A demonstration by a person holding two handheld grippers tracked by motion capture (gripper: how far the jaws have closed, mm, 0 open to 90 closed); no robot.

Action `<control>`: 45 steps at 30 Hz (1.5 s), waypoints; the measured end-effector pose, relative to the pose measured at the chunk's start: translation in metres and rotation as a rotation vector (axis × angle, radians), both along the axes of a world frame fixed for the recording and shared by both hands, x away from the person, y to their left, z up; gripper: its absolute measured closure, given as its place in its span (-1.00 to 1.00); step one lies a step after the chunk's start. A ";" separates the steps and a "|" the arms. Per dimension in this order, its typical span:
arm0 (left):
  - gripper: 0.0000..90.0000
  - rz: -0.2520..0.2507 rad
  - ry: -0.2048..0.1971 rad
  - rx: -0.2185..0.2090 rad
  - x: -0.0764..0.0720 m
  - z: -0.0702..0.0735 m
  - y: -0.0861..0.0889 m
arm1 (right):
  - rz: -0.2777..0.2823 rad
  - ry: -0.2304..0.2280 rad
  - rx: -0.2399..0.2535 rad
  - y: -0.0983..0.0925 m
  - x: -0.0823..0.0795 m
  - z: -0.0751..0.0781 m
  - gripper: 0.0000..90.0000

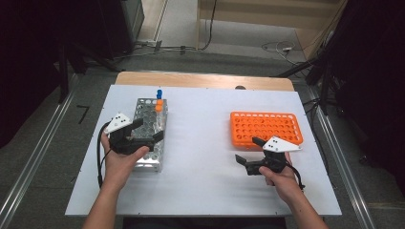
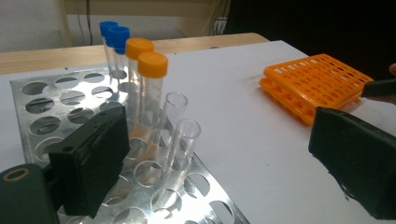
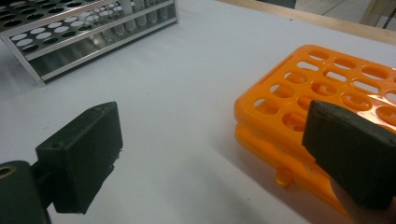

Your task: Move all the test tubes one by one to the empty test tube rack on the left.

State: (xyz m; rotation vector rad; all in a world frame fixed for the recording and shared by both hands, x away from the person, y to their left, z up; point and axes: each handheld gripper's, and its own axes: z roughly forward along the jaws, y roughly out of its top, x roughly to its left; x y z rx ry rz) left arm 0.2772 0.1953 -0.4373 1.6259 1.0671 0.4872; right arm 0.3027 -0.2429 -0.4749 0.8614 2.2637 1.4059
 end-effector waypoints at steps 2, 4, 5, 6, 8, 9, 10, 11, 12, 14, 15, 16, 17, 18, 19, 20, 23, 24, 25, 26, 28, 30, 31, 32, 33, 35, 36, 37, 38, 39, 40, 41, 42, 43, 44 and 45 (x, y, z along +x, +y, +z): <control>-0.92 -0.006 -0.004 0.002 -0.005 -0.001 0.000 | -0.004 0.001 0.004 -0.001 0.001 0.001 -0.92; -0.94 -0.011 -0.011 0.004 -0.010 -0.001 0.000 | -0.006 0.001 0.009 -0.003 0.001 0.003 -0.92; -0.94 -0.012 -0.014 0.002 -0.012 -0.002 0.000 | -0.008 0.003 0.010 -0.004 0.000 0.003 -0.92; -0.95 -0.015 -0.015 0.003 -0.015 -0.002 0.000 | -0.006 -0.001 0.008 -0.005 0.000 0.003 -0.92; -0.95 -0.010 -0.020 -0.004 -0.019 -0.003 0.001 | -0.024 -0.007 0.007 -0.009 -0.001 0.003 -0.92; -0.95 -0.008 -0.023 -0.008 -0.021 -0.004 0.001 | -0.027 -0.007 0.010 -0.011 -0.001 0.003 -0.92; -0.95 -0.008 -0.022 -0.008 -0.023 -0.004 0.002 | -0.034 -0.007 0.014 -0.012 -0.002 0.003 -0.92; -0.96 -0.006 -0.022 -0.006 -0.025 -0.005 0.002 | -0.036 -0.007 0.016 -0.014 -0.002 0.004 -0.92; -0.97 -0.006 -0.024 -0.004 -0.027 -0.006 0.003 | -0.039 -0.006 0.020 -0.016 -0.003 0.004 -0.92; -0.97 -0.006 -0.024 -0.008 -0.031 -0.007 0.004 | -0.043 -0.010 0.020 -0.021 -0.004 0.005 -0.92; -0.97 -0.005 -0.027 -0.009 -0.033 -0.008 0.005 | -0.045 -0.012 0.019 -0.022 -0.005 0.005 -0.92; -0.97 -0.006 -0.028 -0.013 -0.035 -0.008 0.006 | -0.047 -0.011 0.019 -0.024 -0.006 0.005 -0.92; -0.97 -0.005 -0.028 -0.015 -0.037 -0.009 0.007 | -0.050 -0.011 0.020 -0.027 -0.006 0.005 -0.92; -0.97 -0.004 -0.027 -0.019 -0.039 -0.010 0.008 | -0.054 -0.010 0.021 -0.029 -0.007 0.005 -0.92; -0.98 -0.007 -0.029 -0.019 -0.040 -0.010 0.009 | -0.057 -0.008 0.025 -0.032 -0.008 0.005 -0.92; -0.98 -0.007 -0.027 -0.015 -0.042 -0.011 0.010 | -0.058 -0.007 0.027 -0.034 -0.009 0.005 -0.92; -1.00 -0.019 -0.029 -0.031 -0.046 -0.014 0.013 | -0.063 -0.010 0.030 -0.039 -0.011 0.006 -0.92; -1.00 -0.019 -0.027 -0.033 -0.047 -0.015 0.015 | -0.064 -0.005 0.032 -0.041 -0.012 0.005 -0.92; -1.00 -0.016 -0.028 -0.034 -0.049 -0.015 0.016 | -0.065 -0.004 0.030 -0.043 -0.013 0.005 -0.92; -1.00 -0.020 -0.032 -0.036 -0.050 -0.016 0.017 | -0.071 -0.003 0.027 -0.046 -0.014 0.005 -0.92; -1.00 -0.019 -0.037 -0.032 -0.054 -0.017 0.020 | -0.077 0.001 0.028 -0.050 -0.014 0.004 -0.92; -1.00 -0.019 -0.043 -0.029 -0.057 -0.018 0.023 | -0.089 0.003 0.029 -0.055 -0.016 0.003 -0.92; -1.00 -0.012 -0.052 -0.022 -0.059 -0.019 0.025 | -0.091 0.002 0.032 -0.057 -0.016 0.002 -0.93; -1.00 -0.007 -0.058 -0.018 -0.061 -0.020 0.027 | -0.098 0.005 0.028 -0.059 -0.018 0.002 -0.92; -1.00 -0.008 -0.059 -0.018 -0.062 -0.020 0.029 | -0.104 0.002 0.022 -0.062 -0.018 0.001 -0.92; -1.00 -0.011 -0.066 -0.031 -0.065 -0.021 0.032 | -0.113 0.002 0.010 -0.067 -0.020 -0.002 -0.92; -1.00 -0.012 -0.067 -0.034 -0.067 -0.022 0.034 | -0.116 -0.001 0.002 -0.070 -0.020 -0.003 -0.92; -1.00 -0.011 -0.068 -0.032 -0.068 -0.023 0.036 | -0.122 0.000 0.000 -0.072 -0.021 -0.004 -0.93; -1.00 -0.007 -0.070 -0.024 -0.069 -0.024 0.037 | -0.128 0.001 0.001 -0.076 -0.021 -0.005 -0.93; -1.00 -0.005 -0.068 -0.021 -0.069 -0.024 0.038 | -0.137 0.000 0.002 -0.079 -0.021 -0.006 -0.93; -1.00 -0.004 -0.068 -0.022 -0.069 -0.025 0.039 | -0.146 -0.001 0.003 -0.083 -0.021 -0.006 -0.93; -1.00 0.001 -0.068 -0.024 -0.069 -0.025 0.039 | -0.156 -0.006 -0.003 -0.087 -0.021 -0.006 -0.92; -1.00 0.002 -0.070 -0.030 -0.068 -0.026 0.040 | -0.168 -0.008 -0.005 -0.091 -0.019 -0.007 -0.93; -1.00 -0.002 -0.074 -0.034 -0.068 -0.026 0.041 | -0.179 -0.002 0.002 -0.095 -0.017 -0.008 -0.92; -1.00 -0.004 -0.077 -0.034 -0.068 -0.026 0.041 | -0.190 0.004 0.009 -0.098 -0.016 -0.008 -0.93; -1.00 -0.001 -0.077 -0.034 -0.067 -0.027 0.041 | -0.196 0.005 0.010 -0.101 -0.014 -0.009 -0.93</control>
